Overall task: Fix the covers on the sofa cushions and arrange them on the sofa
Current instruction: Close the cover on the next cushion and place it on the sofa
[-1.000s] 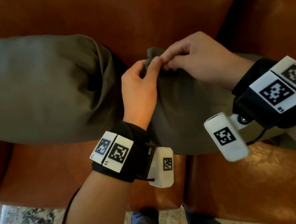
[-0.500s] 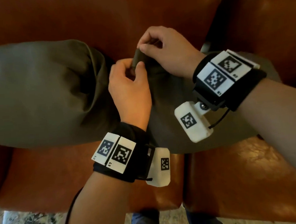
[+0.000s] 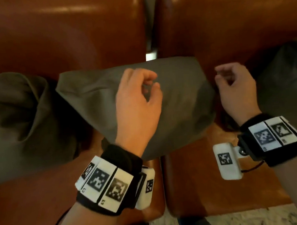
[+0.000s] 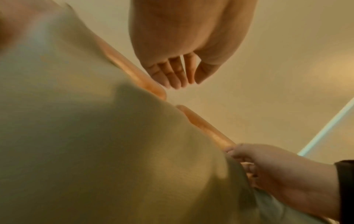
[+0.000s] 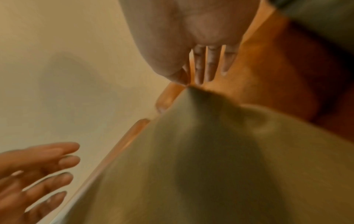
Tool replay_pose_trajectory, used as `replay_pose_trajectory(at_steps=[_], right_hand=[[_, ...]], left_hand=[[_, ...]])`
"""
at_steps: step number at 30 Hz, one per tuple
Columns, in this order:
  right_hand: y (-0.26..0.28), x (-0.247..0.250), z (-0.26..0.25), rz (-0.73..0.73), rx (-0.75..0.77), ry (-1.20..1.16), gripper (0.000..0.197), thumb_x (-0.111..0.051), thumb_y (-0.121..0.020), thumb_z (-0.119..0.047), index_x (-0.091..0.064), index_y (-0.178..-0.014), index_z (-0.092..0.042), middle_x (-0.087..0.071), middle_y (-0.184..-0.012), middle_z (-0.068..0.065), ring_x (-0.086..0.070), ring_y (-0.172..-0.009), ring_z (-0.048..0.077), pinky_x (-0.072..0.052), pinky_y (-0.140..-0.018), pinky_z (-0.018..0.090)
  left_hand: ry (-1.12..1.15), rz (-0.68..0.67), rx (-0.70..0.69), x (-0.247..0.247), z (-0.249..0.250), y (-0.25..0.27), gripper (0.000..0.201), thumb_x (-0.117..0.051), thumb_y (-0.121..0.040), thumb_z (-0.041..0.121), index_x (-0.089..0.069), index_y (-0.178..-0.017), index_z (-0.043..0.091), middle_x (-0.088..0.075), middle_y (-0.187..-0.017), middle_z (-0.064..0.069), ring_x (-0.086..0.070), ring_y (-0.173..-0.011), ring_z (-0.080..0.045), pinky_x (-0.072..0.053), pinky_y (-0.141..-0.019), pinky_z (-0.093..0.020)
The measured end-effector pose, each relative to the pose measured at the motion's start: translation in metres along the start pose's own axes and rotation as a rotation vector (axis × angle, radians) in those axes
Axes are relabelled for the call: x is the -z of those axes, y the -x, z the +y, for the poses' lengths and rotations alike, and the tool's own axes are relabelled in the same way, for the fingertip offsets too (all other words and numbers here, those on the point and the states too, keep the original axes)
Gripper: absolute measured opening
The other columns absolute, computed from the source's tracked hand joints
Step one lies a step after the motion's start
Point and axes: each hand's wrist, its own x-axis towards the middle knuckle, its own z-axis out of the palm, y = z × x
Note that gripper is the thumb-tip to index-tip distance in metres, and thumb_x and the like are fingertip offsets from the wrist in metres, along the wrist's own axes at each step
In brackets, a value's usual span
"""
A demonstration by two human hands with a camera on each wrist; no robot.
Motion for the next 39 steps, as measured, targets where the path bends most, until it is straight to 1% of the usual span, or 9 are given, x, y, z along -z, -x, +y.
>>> replay_pose_trajectory(at_steps=[3, 5, 8, 12, 15, 21, 30, 36, 39], right_hand=[[-0.005, 0.005, 0.041, -0.127, -0.065, -0.012, 0.024, -0.056, -0.095, -0.019, -0.060, -0.119, -0.022, -0.056, -0.121, 0.001, -0.052, -0.100, 0.006, -0.043, -0.090, 0.025], [-0.006, 0.003, 0.057, -0.207, -0.031, -0.053, 0.021, -0.060, -0.093, -0.020, -0.063, -0.114, -0.023, -0.057, -0.114, 0.001, -0.054, -0.096, 0.008, -0.043, -0.087, 0.020], [-0.003, -0.004, 0.070, -0.289, 0.010, -0.107, 0.023, -0.065, -0.089, -0.020, -0.067, -0.112, -0.019, -0.059, -0.104, 0.003, -0.055, -0.087, 0.008, -0.041, -0.080, 0.008], [0.007, -0.012, 0.075, -0.290, 0.026, -0.169, 0.023, -0.064, -0.088, -0.022, -0.067, -0.110, -0.018, -0.050, -0.095, -0.002, -0.055, -0.091, 0.018, -0.038, -0.080, 0.020], [0.006, -0.009, 0.069, -0.331, 0.047, -0.178, 0.028, -0.061, -0.087, -0.031, -0.064, -0.112, -0.021, -0.049, -0.098, -0.001, -0.054, -0.099, 0.026, -0.044, -0.086, 0.038], [-0.008, 0.000, 0.057, -0.441, 0.226, 0.067, 0.032, -0.060, -0.086, -0.035, -0.060, -0.117, -0.025, -0.047, -0.117, 0.002, -0.042, -0.111, 0.027, -0.037, -0.087, 0.041], [-0.012, -0.008, 0.063, -0.445, 0.255, 0.098, 0.017, -0.054, -0.092, -0.024, -0.063, -0.106, -0.020, -0.057, -0.110, 0.001, -0.046, -0.110, 0.027, -0.034, -0.080, 0.036], [-0.011, -0.007, 0.062, -0.581, 0.358, -0.099, 0.046, -0.057, -0.090, -0.030, -0.051, -0.135, -0.026, -0.047, -0.112, 0.005, -0.042, -0.108, 0.024, -0.035, -0.083, 0.037], [-0.016, -0.007, 0.061, -0.604, 0.399, 0.044, 0.040, -0.055, -0.092, -0.035, -0.056, -0.132, -0.030, -0.046, -0.117, 0.005, -0.039, -0.114, 0.026, -0.034, -0.088, 0.038]], left_hand=[[-0.111, -0.262, -0.035, -0.040, 0.018, -0.011, 0.007, -0.058, -0.088, 0.024, -0.063, -0.093, 0.022, -0.052, -0.094, 0.008, -0.055, -0.090, -0.016, -0.047, -0.086, -0.037], [-0.242, -0.368, -0.079, -0.060, 0.029, -0.021, 0.008, -0.059, -0.090, 0.027, -0.064, -0.095, 0.023, -0.054, -0.097, 0.006, -0.053, -0.099, -0.019, -0.045, -0.090, -0.045], [-0.436, -0.469, -0.142, -0.082, 0.045, -0.037, 0.015, -0.058, -0.091, 0.031, -0.066, -0.101, 0.023, -0.054, -0.105, 0.002, -0.049, -0.108, -0.021, -0.042, -0.095, -0.045], [-0.715, -0.735, -0.234, -0.108, 0.068, -0.045, 0.029, -0.057, -0.091, 0.042, -0.064, -0.115, 0.029, -0.050, -0.121, 0.000, -0.041, -0.121, -0.025, -0.038, -0.099, -0.045], [-0.985, -0.867, -0.271, -0.118, 0.073, -0.041, 0.035, -0.053, -0.091, 0.048, -0.061, -0.120, 0.031, -0.045, -0.133, 0.002, -0.033, -0.128, -0.024, -0.031, -0.101, -0.043], [-1.031, -0.866, -0.183, -0.117, 0.065, -0.038, 0.037, -0.061, -0.089, 0.040, -0.062, -0.121, 0.023, -0.043, -0.138, 0.002, -0.028, -0.134, -0.023, -0.030, -0.104, -0.042], [-1.032, -0.787, -0.153, -0.126, 0.058, -0.038, 0.037, -0.066, -0.085, 0.035, -0.067, -0.118, 0.018, -0.052, -0.134, 0.001, -0.038, -0.129, -0.024, -0.035, -0.099, -0.043], [-0.889, -0.699, -0.110, -0.116, 0.056, -0.036, 0.048, -0.067, -0.079, 0.018, -0.059, -0.126, 0.016, -0.053, -0.124, -0.008, -0.047, -0.118, -0.031, -0.041, -0.098, -0.049], [-0.895, -0.698, -0.117, -0.113, 0.054, -0.033, 0.049, -0.069, -0.079, 0.017, -0.058, -0.127, 0.016, -0.053, -0.123, -0.011, -0.049, -0.117, -0.034, -0.042, -0.097, -0.050]])
